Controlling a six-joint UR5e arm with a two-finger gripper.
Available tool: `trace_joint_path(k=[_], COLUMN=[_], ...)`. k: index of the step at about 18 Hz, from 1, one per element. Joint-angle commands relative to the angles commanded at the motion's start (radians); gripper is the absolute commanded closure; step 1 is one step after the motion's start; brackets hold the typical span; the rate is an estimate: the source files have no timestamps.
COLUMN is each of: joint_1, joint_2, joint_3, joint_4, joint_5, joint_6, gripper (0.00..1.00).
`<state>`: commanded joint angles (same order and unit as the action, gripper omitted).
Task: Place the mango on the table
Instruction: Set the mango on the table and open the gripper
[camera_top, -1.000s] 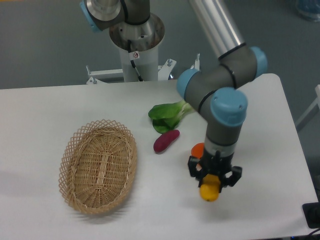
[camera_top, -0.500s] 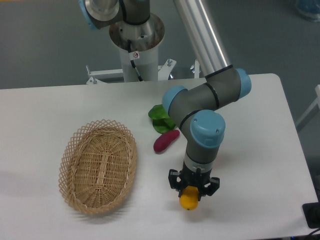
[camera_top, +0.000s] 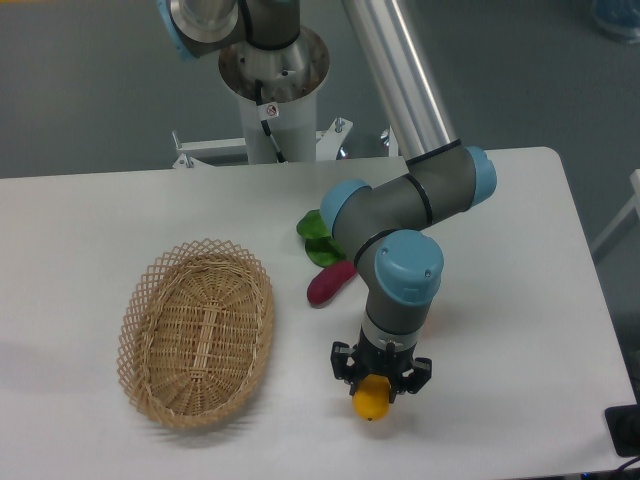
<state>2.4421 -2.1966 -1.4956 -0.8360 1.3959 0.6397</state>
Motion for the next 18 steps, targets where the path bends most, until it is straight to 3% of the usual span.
trace_joint_path(k=[2,4,5,7,12,14,18], joint_1=[0.000,0.000,0.000,0.000,0.003,0.008,0.044], joint_2=[0.000,0.000,0.000,0.003,0.043,0.073,0.124], joint_3=[-0.002,0.000,0.002,0.008,0.031,0.031,0.034], joint_4=[0.005,0.005,0.008,0.020,0.012,-0.014,-0.092], joint_5=[0.002,0.002,0.002,0.005,0.096,0.121,0.115], joint_6=[0.005,0.006,0.009,0.015,0.095,0.185,0.241], gripper=[0.27,0.26,0.21,0.00,0.00,0.00,0.00])
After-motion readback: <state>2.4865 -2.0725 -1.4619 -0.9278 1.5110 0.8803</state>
